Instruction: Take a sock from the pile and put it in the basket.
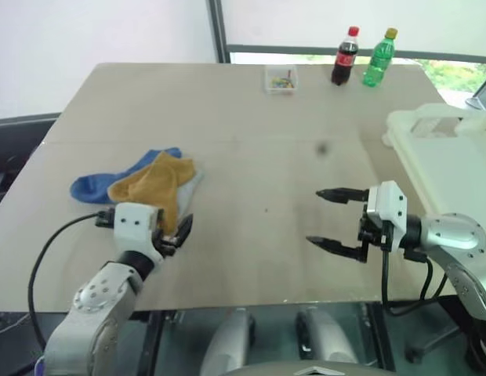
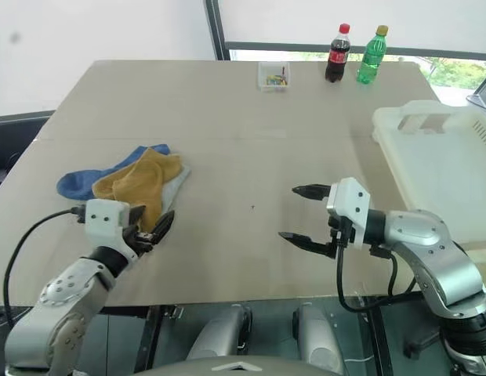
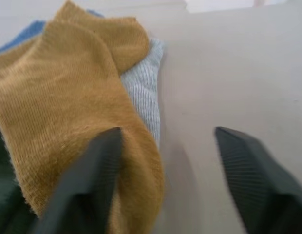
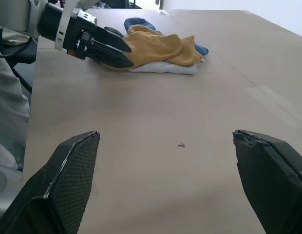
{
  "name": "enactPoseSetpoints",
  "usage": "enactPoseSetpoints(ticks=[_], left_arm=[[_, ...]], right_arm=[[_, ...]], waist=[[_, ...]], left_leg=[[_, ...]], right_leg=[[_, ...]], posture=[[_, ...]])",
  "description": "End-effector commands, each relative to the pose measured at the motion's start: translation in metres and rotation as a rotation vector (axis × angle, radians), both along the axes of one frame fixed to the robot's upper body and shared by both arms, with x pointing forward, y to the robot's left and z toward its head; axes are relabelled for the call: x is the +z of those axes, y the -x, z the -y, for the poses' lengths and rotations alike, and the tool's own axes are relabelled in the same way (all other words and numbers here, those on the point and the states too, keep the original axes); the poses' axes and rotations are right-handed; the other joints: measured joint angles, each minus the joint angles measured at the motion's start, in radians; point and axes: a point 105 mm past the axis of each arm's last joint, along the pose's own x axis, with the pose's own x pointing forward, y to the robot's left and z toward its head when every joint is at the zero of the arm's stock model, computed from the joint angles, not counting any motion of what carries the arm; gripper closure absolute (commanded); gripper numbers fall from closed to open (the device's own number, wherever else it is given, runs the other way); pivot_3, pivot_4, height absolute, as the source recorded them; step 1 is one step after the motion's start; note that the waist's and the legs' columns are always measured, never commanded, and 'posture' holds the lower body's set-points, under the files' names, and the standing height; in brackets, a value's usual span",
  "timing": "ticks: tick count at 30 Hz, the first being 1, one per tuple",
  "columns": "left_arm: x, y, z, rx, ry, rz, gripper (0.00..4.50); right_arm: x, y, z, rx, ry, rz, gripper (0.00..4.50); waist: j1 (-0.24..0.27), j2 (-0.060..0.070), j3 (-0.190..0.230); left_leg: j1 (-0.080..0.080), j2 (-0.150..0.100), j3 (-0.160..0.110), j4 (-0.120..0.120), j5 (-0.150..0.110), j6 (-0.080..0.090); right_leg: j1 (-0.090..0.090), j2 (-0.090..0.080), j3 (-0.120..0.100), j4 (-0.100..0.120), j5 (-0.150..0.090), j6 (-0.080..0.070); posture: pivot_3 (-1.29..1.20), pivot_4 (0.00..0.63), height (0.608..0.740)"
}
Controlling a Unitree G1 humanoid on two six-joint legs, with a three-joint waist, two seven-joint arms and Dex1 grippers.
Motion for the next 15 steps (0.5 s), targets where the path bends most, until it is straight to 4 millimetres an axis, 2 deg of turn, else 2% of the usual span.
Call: enactPoseSetpoints(ticks=[1,4,6,10,13,15], left_arm=[[0.002,0.001,-0.001,0.009,-0.025,0.011,3.19],[0.007,0.001,-0.001,0.0,-0.031,0.035,4.47],[0.017,0.002,0.006,-0.063,0.006,0.085,4.47],[0.031,0.007,0.002,-0.061,-0.069,0.147,4.47],[0.03,0.01,0.0,-0.028,-0.101,0.141,3.73],[0.027,0.013,-0.001,0.007,-0.099,0.132,2.79]], right_arm=[[0.014,0.005,0.0,0.022,-0.021,0.077,0.0],[0.016,0.006,-0.001,0.024,-0.034,0.086,0.0],[0.015,0.006,0.0,0.024,-0.033,0.088,0.0],[0.015,0.005,-0.001,0.026,-0.04,0.087,0.0],[0.016,0.006,-0.003,0.041,-0.052,0.09,0.0],[0.018,0.005,-0.004,0.049,-0.061,0.095,0.0]], waist=[[0.001,0.0,0.0],[0.001,0.0,0.0],[0.002,0.0,0.0],[0.002,0.0,0.0],[0.002,0.0,0.0],[0.002,0.0,0.0]], left_leg=[[0.0,0.0,0.0,0.0,0.0,0.0],[0.0,0.0,0.0,0.0,0.0,0.0],[0.0,0.0,0.0,0.0,0.0,0.0],[0.0,0.0,0.0,0.0,0.0,0.0],[0.0,0.0,0.0,0.0,0.0,0.0],[0.0,0.0,0.0,0.0,0.0,0.0]], right_leg=[[0.0,0.0,0.0,0.0,0.0,0.0],[0.0,0.0,0.0,0.0,0.0,0.0],[0.0,0.0,0.0,0.0,0.0,-0.001],[0.0,0.0,0.0,0.0,-0.001,-0.001],[0.0,-0.004,0.0,0.0,-0.001,-0.001],[0.0,-0.004,0.0,0.0,-0.001,-0.001]], posture=[[0.0,0.15,0.74],[0.0,0.15,0.74],[0.0,0.15,0.74],[0.0,0.15,0.74],[0.0,0.15,0.74],[0.0,0.15,0.74]])
